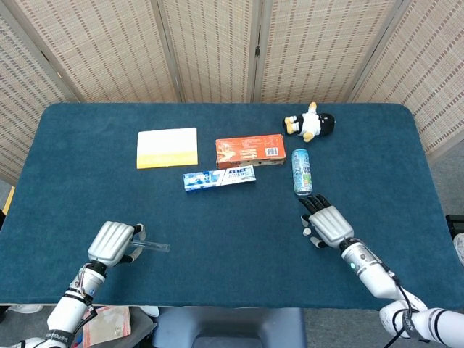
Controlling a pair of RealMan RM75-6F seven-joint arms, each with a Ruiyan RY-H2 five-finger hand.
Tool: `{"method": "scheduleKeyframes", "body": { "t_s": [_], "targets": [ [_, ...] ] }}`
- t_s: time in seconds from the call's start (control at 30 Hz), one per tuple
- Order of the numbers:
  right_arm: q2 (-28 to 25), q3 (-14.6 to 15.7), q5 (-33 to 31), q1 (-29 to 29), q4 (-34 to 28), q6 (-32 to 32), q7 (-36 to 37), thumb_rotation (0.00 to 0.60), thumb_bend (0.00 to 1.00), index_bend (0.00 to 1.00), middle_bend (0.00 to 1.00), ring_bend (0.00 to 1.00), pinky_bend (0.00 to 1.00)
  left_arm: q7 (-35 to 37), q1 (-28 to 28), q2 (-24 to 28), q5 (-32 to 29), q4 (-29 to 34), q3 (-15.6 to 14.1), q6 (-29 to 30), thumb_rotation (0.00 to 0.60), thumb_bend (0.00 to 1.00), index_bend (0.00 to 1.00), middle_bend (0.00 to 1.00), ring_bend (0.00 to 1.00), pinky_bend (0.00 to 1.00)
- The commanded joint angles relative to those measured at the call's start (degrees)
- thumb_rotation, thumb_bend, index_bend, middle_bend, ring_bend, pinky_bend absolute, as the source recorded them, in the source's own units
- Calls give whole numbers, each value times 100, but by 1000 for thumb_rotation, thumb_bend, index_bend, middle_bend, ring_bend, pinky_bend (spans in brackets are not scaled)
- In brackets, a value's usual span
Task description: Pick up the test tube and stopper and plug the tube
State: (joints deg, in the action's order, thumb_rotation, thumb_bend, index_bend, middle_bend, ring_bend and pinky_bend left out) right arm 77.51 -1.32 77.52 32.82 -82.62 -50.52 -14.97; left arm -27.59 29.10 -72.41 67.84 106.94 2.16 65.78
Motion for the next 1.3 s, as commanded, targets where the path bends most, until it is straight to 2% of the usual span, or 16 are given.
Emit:
{"method": "scheduleKeyframes", "body": {
  "t_s": [0.03, 0.8, 1.3],
  "targets": [
    [23, -1, -22, 15, 31, 17, -17, 600, 282, 425, 65, 0, 0, 8, -4, -3, 4, -9, 0, 0, 600, 330, 600, 1000, 1000, 1000],
    [173, -17, -249, 131, 128, 162, -150, 600, 298, 440, 75, 0, 0, 129, -44, 10, 32, -92, -7, -33, 600, 330, 603, 1000, 1000, 1000],
    [202, -16, -339, 182, 139, 196, -211, 600, 330, 486, 103, 0, 0, 169, -64, 15, 37, -124, -3, -44, 600, 329, 604, 1000, 1000, 1000]
  ]
}}
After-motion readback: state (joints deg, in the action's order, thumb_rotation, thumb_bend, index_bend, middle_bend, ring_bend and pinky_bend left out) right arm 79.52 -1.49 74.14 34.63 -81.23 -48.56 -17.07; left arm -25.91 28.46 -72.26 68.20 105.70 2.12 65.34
